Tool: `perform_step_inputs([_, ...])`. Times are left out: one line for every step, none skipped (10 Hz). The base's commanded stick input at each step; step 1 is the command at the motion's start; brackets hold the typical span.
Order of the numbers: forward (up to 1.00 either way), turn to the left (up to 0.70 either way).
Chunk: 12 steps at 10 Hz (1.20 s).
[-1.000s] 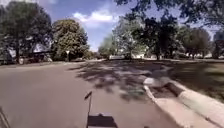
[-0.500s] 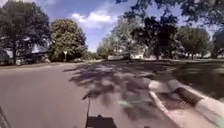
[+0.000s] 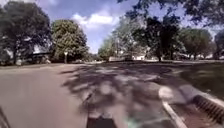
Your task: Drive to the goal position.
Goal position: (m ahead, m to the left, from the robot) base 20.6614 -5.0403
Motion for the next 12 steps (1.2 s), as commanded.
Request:
perform_step_inputs([1.0, 0.0])
perform_step_inputs([1.0, 0.0])
perform_step_inputs([1.0, 0.0])
perform_step_inputs([1.0, 0.0])
perform_step_inputs([1.0, 0.0])
perform_step_inputs([1.0, 0.0])
perform_step_inputs([1.0, -0.02])
perform_step_inputs([1.0, -0.07])
perform_step_inputs([1.0, -0.13])
perform_step_inputs([1.0, -0.08])
perform_step_inputs([1.0, -0.04])
perform_step_inputs([1.0, 0.0])
